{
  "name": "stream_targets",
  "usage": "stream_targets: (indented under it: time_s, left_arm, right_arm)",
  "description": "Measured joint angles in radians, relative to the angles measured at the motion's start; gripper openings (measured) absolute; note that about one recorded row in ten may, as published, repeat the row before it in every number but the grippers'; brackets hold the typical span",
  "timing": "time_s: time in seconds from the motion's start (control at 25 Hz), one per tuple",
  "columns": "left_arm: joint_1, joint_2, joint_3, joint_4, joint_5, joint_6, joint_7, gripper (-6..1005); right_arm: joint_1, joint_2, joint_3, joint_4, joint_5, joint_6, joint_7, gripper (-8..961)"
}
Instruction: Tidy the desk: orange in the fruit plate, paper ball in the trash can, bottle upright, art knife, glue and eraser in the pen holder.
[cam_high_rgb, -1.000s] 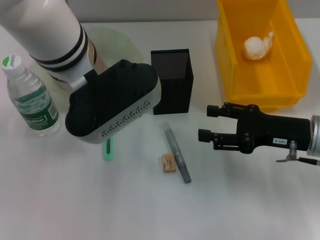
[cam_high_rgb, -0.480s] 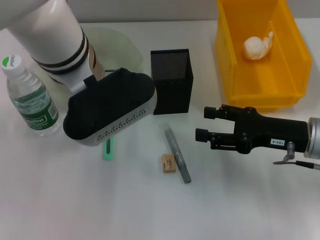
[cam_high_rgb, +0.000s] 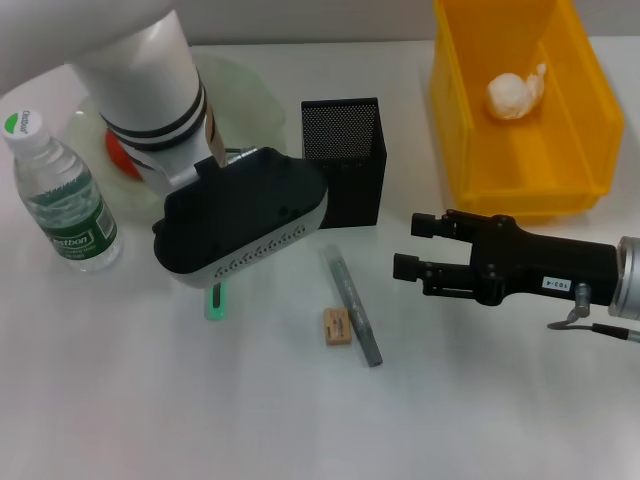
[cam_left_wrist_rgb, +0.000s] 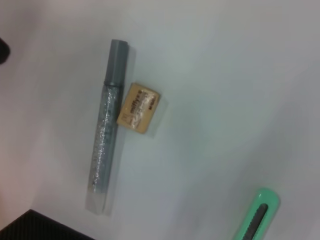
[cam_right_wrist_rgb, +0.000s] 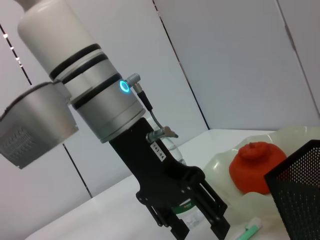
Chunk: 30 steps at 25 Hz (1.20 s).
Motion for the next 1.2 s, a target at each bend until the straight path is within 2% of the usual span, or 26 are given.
stream_targets:
  time_s: [0.2, 0.56, 1.0, 1.2]
  left_arm:
    - [-0.019, 0.000, 0.013, -0.035, 0.000, -0.013, -0.011, 674]
    - [-0.004, 0.000, 0.043, -0.038, 0.000, -0.029, -0.031, 662]
    - [0.019, 0.000, 0.083, -0.067, 0.003, -0.084, -0.044, 515]
    - [0.018, 0.000, 0.089, -0.075, -0.001, -0.090, -0.046, 523]
  right_arm:
    - [-0.001, -0.002, 0.000, 0.000, 0.000, 0.000, 0.004, 790]
    - [-0.005, -0.003, 0.000, 0.000, -0.002, 0.000, 0.007, 790]
    - [-0.006, -0.003, 0.000, 0.006, -0.005, 0.000, 0.007, 790]
    - [-0.008, -0.003, 0.000, 0.008, -0.005, 0.001, 0.010, 790]
